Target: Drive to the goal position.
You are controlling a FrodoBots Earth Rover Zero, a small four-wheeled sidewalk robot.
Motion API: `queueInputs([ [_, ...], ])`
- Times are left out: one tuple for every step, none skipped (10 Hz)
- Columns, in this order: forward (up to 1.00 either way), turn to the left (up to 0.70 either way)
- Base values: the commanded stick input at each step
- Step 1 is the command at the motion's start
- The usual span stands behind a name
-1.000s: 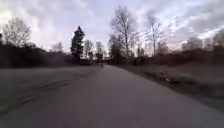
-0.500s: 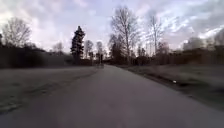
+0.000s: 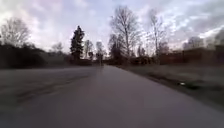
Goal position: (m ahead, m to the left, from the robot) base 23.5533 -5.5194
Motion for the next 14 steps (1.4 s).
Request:
queueInputs([
  [1.00,0.01],
  [1.00,0.01],
  [1.00,0.01],
  [1.00,0.01],
  [1.00,0.01],
  [1.00,0.01],
  [1.00,0.01],
  [1.00,0.01],
  [1.00,0.01],
  [1.00,0.01],
  [1.00,0.01],
  [1.00,0.01],
  [1.00,0.01],
  [1.00,0.01],
])
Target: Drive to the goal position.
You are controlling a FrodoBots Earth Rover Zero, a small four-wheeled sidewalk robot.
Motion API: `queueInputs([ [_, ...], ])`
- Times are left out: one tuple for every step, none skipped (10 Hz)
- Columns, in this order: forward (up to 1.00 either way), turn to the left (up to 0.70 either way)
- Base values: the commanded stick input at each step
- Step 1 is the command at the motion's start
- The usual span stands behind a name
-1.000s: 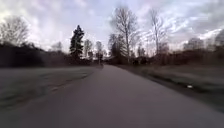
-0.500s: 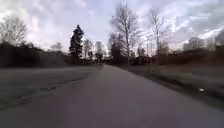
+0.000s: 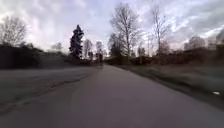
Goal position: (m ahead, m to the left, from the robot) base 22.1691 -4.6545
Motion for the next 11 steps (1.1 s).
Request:
queueInputs([
  [1.00,0.01],
  [1.00,0.01],
  [1.00,0.01],
  [1.00,0.01],
  [1.00,0.01],
  [1.00,0.01],
  [1.00,0.01],
  [1.00,0.01],
  [1.00,0.01],
  [1.00,0.01],
  [1.00,0.01],
])
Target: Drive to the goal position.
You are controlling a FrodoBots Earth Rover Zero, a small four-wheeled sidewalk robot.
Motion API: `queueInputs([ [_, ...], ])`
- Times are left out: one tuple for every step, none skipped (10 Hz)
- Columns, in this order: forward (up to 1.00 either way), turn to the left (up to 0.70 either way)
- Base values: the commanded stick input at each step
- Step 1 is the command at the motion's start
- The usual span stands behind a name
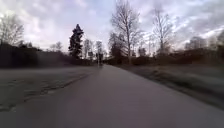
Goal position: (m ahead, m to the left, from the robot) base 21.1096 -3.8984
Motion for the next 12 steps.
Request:
queueInputs([
  [1.00,0.01],
  [1.00,0.01],
  [1.00,0.01],
  [1.00,0.01],
  [1.00,0.01],
  [1.00,0.01],
  [1.00,0.01],
  [1.00,0.01],
  [1.00,0.01],
  [1.00,0.01],
  [1.00,0.01],
  [1.00,0.01],
])
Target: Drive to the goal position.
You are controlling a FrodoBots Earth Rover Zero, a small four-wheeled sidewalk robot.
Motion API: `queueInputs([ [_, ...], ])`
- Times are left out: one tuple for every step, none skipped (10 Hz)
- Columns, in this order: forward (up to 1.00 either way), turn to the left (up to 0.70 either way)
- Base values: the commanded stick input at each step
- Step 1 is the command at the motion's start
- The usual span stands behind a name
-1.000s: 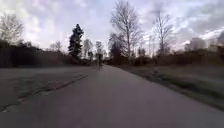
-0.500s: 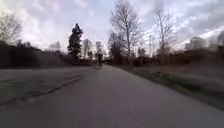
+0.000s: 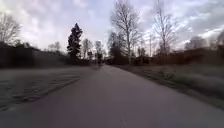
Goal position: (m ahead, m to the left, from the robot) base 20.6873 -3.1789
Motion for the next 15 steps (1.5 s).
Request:
queueInputs([
  [1.00,0.01],
  [1.00,0.01],
  [1.00,0.01],
  [1.00,0.01],
  [1.00,0.01],
  [1.00,0.01],
  [1.00,0.01],
  [1.00,0.01],
  [1.00,0.01],
  [1.00,0.01],
  [1.00,0.01],
  [1.00,0.01],
  [1.00,0.01],
  [1.00,0.01],
  [1.00,0.01],
])
